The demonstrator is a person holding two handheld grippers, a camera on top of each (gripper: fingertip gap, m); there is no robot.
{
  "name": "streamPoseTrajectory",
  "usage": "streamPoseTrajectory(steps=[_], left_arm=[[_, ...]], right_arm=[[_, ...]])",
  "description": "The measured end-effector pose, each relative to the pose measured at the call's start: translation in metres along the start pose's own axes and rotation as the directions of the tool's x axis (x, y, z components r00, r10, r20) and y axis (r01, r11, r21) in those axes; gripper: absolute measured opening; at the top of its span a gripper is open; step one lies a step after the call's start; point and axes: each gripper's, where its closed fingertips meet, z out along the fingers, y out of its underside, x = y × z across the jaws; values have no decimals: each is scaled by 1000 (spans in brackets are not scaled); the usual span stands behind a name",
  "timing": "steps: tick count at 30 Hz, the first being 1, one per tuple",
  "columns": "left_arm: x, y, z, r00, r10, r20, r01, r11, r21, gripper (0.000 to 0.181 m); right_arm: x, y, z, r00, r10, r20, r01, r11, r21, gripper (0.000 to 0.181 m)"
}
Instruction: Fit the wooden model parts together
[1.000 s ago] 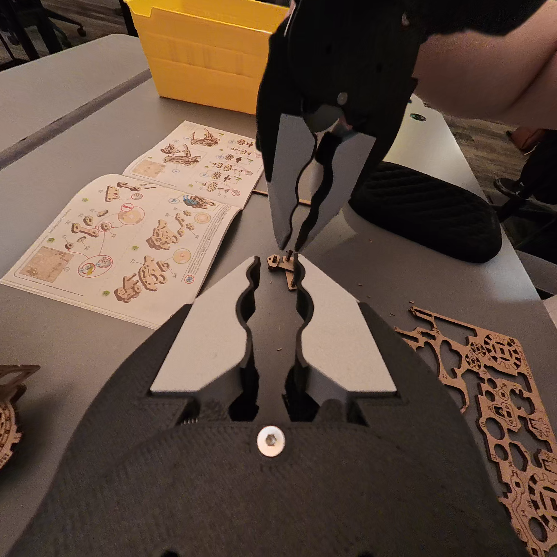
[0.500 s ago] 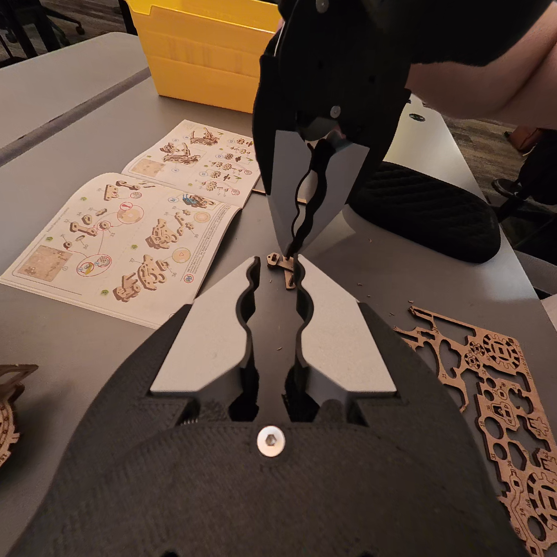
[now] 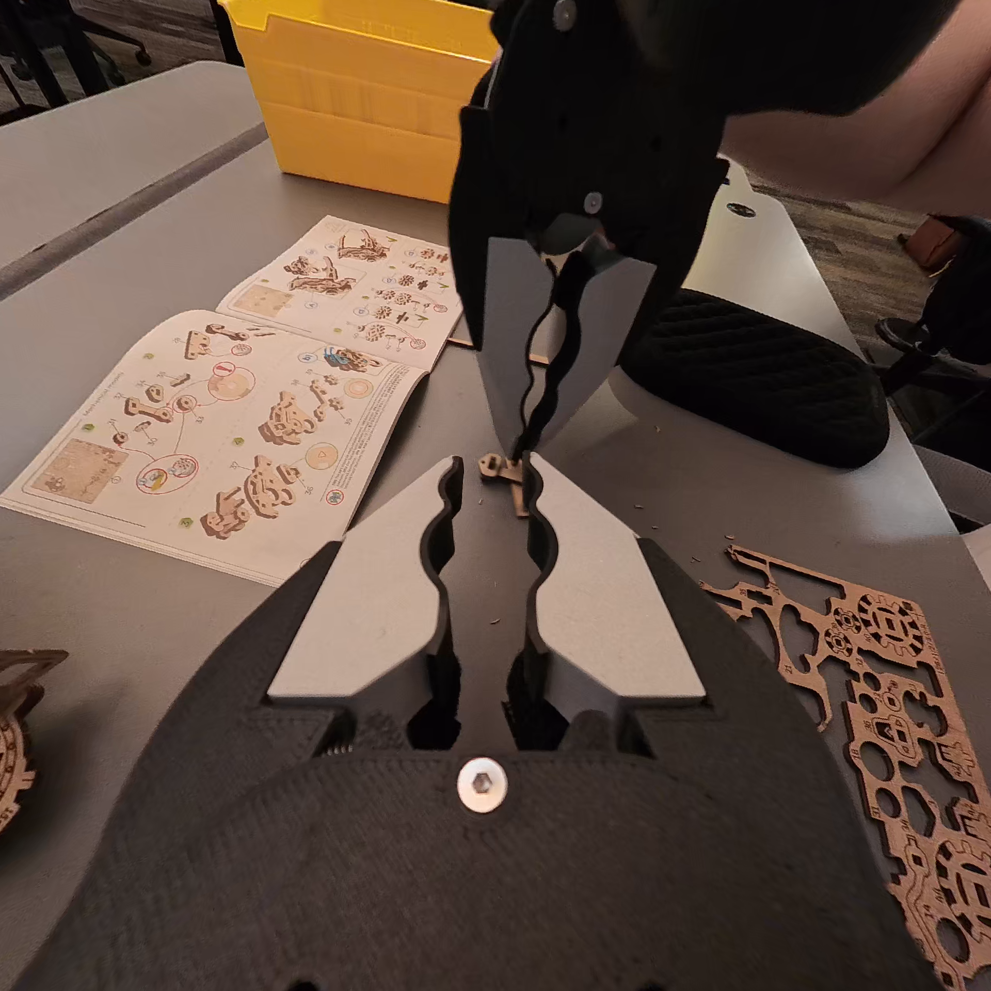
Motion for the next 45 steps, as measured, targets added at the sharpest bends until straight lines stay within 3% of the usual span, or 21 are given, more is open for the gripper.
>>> streamPoseTrajectory(steps=[2, 5, 10, 37, 39, 41, 45], left_arm=[[0, 0, 0, 1000, -1, 0, 1, 1000, 0, 20], [0, 0, 0, 1000, -4, 0, 4, 1000, -2, 20], [-1, 0, 0, 1000, -2, 2, 2, 1000, -2, 20], [0, 1, 1, 1000, -7, 0, 7, 1000, -4, 19], [-1, 1, 0, 1000, -7, 3, 7, 1000, -3, 20], [0, 3, 0, 1000, -18, -4, 18, 1000, -15, 21], [5, 13, 4, 1000, -4, -16, 3, 995, -96, 26]], right_arm=[[3, -4, -5, 999, -7, -41, 8, 1000, 19, 9], [-7, -14, -12, 1000, -26, -13, 27, 996, 80, 5], [-12, 2, -2, 991, -130, -21, 129, 991, -46, 2], [-10, -2, 0, 988, -139, -64, 135, 989, -52, 0], [-8, -4, -1, 990, -114, -81, 113, 993, -28, 0], [-5, -10, -10, 994, -55, -93, 59, 997, 41, 16], [21, -17, -39, 981, 100, -167, -55, 966, 252, 9]])
